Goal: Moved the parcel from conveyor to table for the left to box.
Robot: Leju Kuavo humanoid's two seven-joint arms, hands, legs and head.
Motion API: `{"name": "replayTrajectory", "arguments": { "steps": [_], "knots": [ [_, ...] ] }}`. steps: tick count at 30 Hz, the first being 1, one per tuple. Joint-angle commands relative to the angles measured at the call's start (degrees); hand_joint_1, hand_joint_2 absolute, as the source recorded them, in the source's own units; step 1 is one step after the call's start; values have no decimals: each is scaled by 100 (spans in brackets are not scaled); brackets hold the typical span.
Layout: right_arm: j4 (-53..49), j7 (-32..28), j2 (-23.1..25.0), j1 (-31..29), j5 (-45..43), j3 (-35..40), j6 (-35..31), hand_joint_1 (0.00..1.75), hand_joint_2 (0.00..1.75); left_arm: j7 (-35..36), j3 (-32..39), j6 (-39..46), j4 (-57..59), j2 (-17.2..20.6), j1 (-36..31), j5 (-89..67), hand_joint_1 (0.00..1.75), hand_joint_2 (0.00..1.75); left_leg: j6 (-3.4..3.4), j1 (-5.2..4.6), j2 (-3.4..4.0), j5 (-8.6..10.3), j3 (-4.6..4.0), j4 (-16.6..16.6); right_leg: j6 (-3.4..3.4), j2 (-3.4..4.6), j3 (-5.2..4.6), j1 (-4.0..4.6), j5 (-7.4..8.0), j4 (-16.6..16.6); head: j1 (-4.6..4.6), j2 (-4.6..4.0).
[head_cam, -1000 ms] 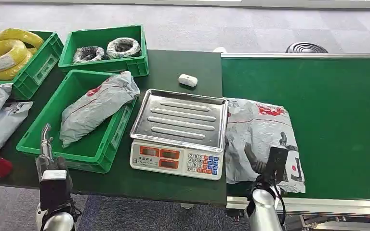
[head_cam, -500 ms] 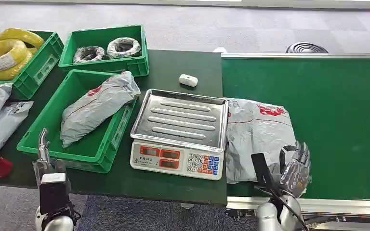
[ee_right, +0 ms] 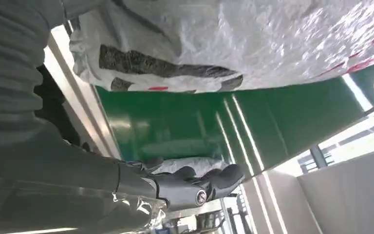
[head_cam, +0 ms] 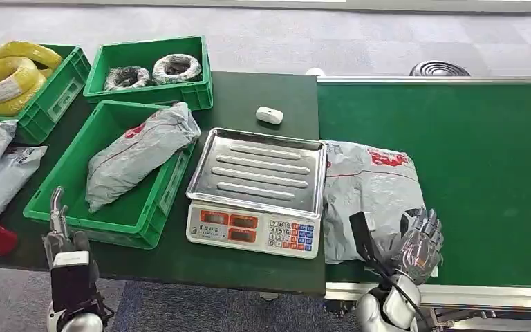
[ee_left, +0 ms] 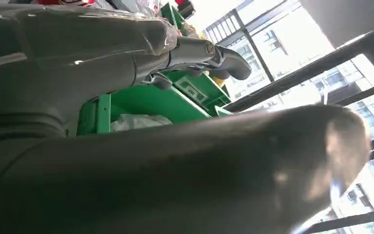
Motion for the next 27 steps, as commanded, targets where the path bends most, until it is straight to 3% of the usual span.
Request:
{"name": "replayTrajectory", "arguments": {
  "steps": [1, 22, 27],
  "knots": [
    [1327, -660, 85, -264, -431, -748, -2, 0, 175, 47, -98, -21, -29, 81, 165, 9, 0, 0, 0, 2, 15, -1, 16, -11, 2, -9, 18, 4, 2, -16, 0, 0],
    [2854, -381, -176, -800, -39, -1497, -2, 0, 175, 79, -157, -122, 102, 119, -2, -24, 0, 0, 0, 0, 7, 2, 10, -6, 2, -13, 11, 2, 2, -9, -2, 0],
    [2785, -855, -151, -827, -413, -1842, -2, 0, 175, 69, -116, -107, 93, 138, 25, -16, 0, 0, 2, -3, -4, 7, 24, -6, 3, -25, 19, -1, 2, -10, 0, 0]
  ]
}}
